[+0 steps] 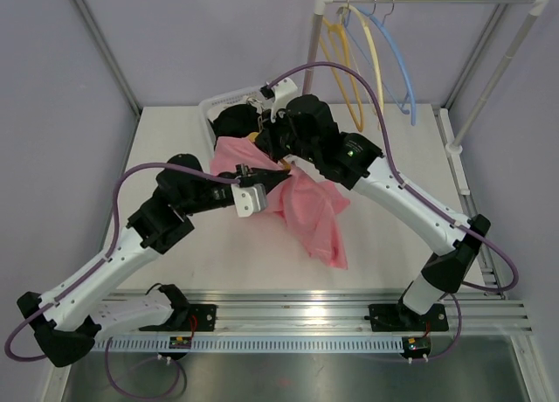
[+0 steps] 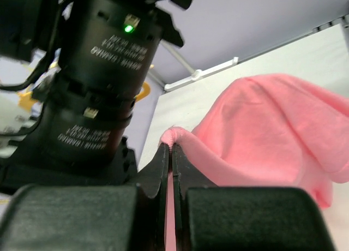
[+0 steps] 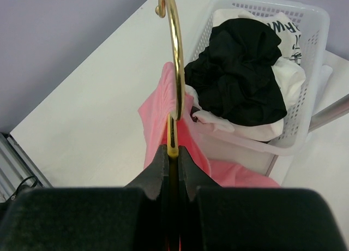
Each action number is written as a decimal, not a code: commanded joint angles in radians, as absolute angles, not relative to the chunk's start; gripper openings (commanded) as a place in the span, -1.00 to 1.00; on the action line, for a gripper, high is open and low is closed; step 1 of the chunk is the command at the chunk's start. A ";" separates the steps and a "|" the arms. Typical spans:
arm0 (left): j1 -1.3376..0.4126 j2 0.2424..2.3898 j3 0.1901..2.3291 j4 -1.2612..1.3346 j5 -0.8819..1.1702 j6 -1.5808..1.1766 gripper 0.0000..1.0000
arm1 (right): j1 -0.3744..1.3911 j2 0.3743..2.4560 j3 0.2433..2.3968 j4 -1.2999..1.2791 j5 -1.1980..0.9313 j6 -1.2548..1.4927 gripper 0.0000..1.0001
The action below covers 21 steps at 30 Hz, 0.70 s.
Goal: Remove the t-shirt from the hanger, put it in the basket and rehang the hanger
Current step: Remove the tshirt from the hanger
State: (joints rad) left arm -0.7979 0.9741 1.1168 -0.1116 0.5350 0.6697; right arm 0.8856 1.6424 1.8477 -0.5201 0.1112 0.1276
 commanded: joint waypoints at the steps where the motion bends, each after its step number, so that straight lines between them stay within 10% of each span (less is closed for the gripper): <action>1: -0.863 0.991 1.137 -0.060 0.621 0.637 -1.00 | 0.885 1.652 1.904 -0.469 0.115 0.129 -1.00; 17: -1.032 0.870 1.025 -0.123 0.560 0.630 -1.00 | 0.885 1.635 1.871 -0.430 0.130 0.123 -1.00; 21: -1.032 0.813 0.988 -0.124 0.485 0.635 -0.22 | 0.885 1.617 1.850 -0.402 0.143 0.121 -1.00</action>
